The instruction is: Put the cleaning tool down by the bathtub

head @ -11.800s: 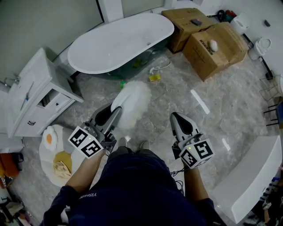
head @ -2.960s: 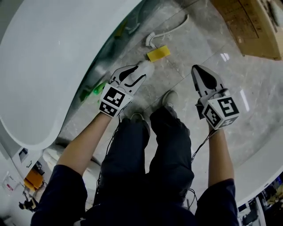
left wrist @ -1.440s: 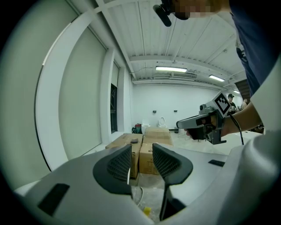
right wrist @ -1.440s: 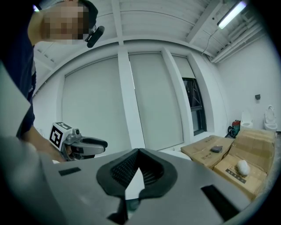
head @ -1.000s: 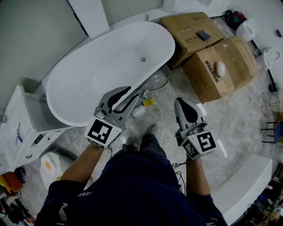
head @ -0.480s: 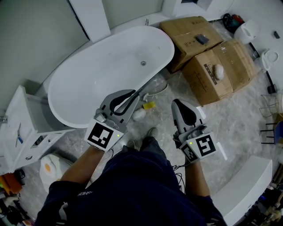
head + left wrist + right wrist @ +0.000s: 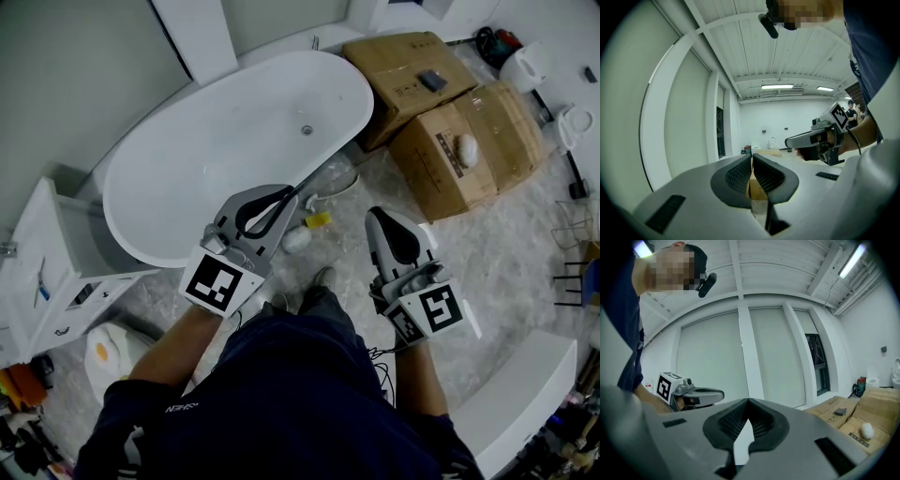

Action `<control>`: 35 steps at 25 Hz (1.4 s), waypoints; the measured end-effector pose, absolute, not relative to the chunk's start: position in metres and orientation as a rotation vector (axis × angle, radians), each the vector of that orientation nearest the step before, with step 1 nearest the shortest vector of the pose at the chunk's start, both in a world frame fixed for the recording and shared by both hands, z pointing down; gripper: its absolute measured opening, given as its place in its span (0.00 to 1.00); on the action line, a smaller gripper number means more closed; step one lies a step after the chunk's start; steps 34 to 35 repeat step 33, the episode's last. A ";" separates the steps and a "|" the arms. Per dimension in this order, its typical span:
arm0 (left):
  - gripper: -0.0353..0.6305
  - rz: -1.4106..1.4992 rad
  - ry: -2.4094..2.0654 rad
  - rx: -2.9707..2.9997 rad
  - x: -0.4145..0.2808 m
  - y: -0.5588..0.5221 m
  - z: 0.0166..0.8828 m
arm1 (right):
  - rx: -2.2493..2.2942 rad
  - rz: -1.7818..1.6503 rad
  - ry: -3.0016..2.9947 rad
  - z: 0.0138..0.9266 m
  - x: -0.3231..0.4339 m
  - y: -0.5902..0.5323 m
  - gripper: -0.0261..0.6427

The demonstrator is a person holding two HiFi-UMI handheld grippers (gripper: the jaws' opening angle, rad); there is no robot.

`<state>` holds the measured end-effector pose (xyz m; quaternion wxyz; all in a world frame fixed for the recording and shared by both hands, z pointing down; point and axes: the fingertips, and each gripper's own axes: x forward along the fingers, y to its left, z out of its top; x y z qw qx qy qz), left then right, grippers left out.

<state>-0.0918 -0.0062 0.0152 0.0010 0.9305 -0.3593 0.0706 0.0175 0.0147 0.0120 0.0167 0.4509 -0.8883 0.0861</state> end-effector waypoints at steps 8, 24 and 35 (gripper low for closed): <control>0.11 0.224 -1.113 2.918 -0.087 -0.008 0.016 | 1.391 0.282 -2.766 0.012 0.017 0.015 0.05; 0.10 0.245 -1.120 2.880 -0.089 -0.008 0.030 | 1.382 0.315 -2.755 0.023 0.017 0.016 0.04; 0.10 0.256 -1.118 2.865 -0.091 -0.009 0.035 | 1.369 0.324 -2.760 0.028 0.013 0.012 0.04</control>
